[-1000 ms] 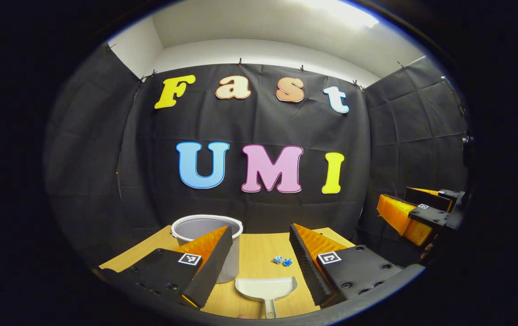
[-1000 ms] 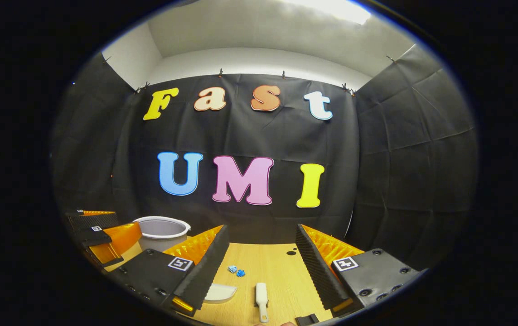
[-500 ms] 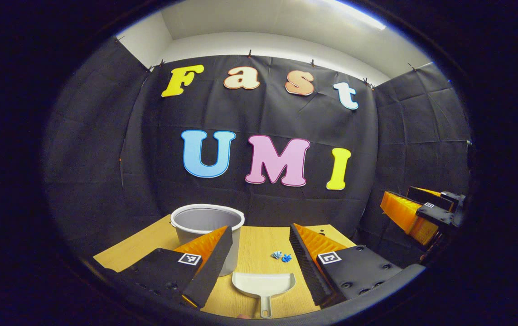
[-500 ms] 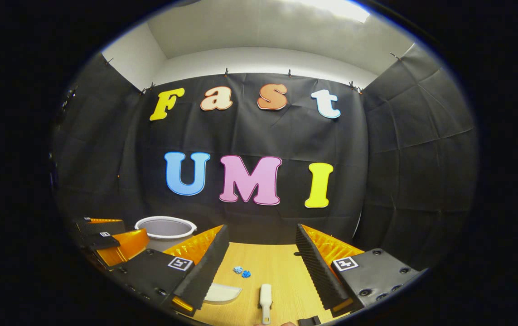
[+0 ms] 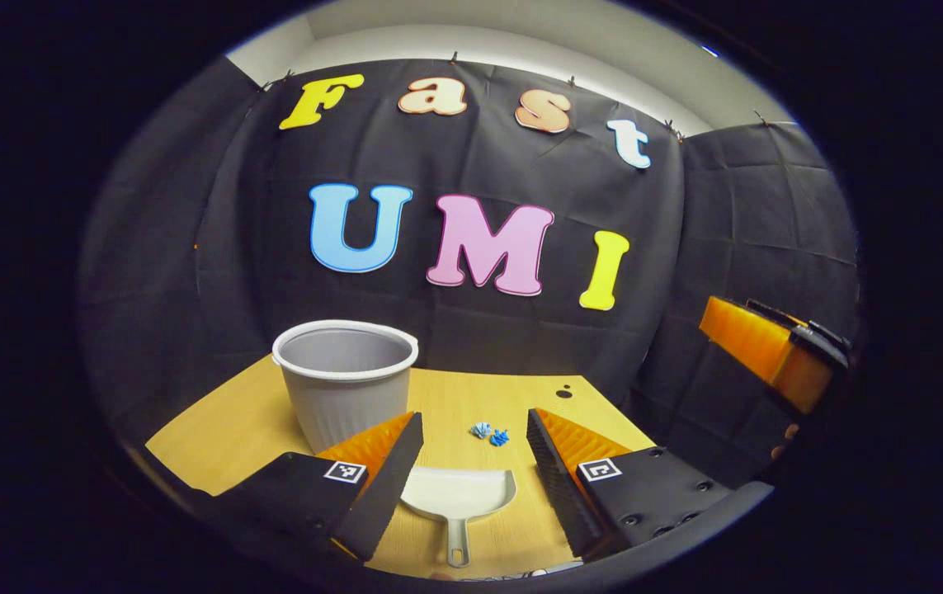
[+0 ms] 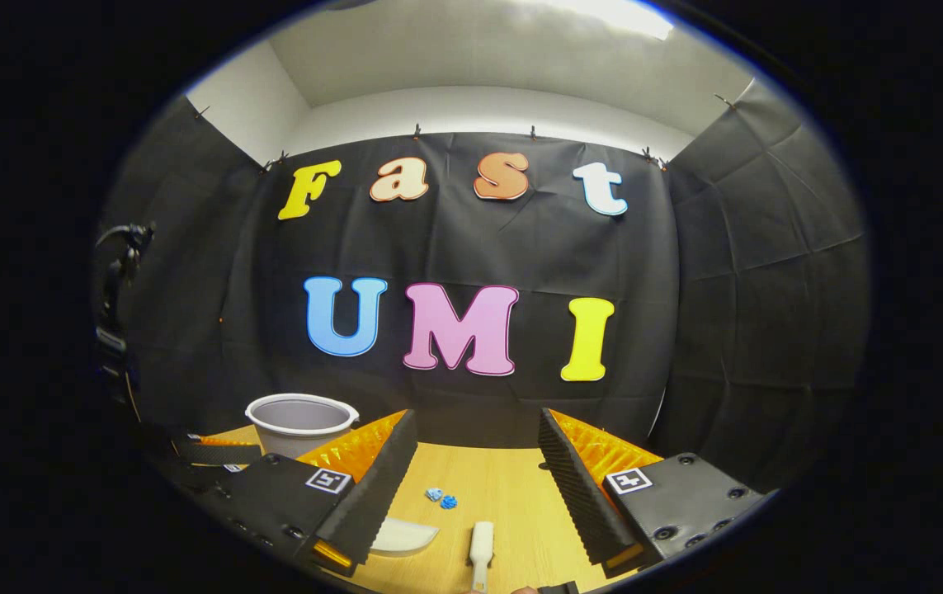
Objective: Pick up the small broom and dustpan from the desktop, sweep the trash into the dustpan with the broom, and then empty the trash into the garbage bin.
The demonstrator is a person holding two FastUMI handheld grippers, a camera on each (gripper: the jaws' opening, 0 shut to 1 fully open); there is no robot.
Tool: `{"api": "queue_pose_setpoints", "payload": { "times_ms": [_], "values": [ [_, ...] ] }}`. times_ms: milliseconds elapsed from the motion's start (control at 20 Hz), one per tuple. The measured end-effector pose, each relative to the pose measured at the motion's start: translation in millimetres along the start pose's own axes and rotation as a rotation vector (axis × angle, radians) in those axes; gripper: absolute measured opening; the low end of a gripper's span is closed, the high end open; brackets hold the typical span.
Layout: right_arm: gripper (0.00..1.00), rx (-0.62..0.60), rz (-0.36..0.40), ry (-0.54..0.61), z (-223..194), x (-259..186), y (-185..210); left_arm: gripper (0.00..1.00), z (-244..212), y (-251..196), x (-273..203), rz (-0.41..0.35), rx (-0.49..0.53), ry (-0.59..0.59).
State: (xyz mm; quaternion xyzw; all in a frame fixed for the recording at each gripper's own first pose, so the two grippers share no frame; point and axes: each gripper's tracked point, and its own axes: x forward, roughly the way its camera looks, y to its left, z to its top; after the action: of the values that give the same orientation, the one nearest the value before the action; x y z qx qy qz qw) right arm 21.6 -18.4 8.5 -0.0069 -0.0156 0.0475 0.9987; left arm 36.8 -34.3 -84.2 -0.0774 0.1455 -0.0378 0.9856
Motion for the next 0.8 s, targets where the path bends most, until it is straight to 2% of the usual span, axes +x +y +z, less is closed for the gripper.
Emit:
{"api": "queue_pose_setpoints", "payload": {
  "times_ms": [100,150,200,250,300,350,450,500,700,750,800],
  "values": [
    [0.90,0.004,0.000,0.014,-6,3,-5,0.76,-25,-4,13,-0.024,-0.016,0.079],
    [0.96,0.010,-0.001,0.027,-10,6,-9,0.76,-38,-3,21,-0.025,-0.027,0.123],
    [0.90,0.019,-0.002,0.046,-15,9,-13,0.76,-52,-1,26,-0.019,-0.037,0.171],
    [0.90,0.032,-0.009,0.067,-19,11,-17,0.76,-66,0,31,-0.013,-0.043,0.223],
    [0.96,0.046,-0.014,0.082,-22,14,-22,0.76,-81,1,34,-0.010,-0.041,0.299],
    [0.90,0.054,-0.019,0.091,-24,17,-27,0.77,-95,0,36,-0.005,-0.036,0.374],
    [0.90,0.053,-0.026,0.106,-30,23,-38,0.79,-115,2,45,0.009,-0.027,0.475],
    [0.96,0.049,-0.024,0.113,-34,26,-42,0.79,-121,2,49,0.019,-0.036,0.513],
    [0.96,0.070,0.006,0.158,-53,38,-56,0.78,-162,4,56,0.018,-0.065,0.710],
    [0.91,0.081,0.021,0.173,-59,42,-58,0.79,-172,6,58,0.021,-0.065,0.763],
    [0.96,0.087,0.036,0.189,-66,47,-60,0.78,-186,4,60,0.046,-0.067,0.822]
  ]
}}
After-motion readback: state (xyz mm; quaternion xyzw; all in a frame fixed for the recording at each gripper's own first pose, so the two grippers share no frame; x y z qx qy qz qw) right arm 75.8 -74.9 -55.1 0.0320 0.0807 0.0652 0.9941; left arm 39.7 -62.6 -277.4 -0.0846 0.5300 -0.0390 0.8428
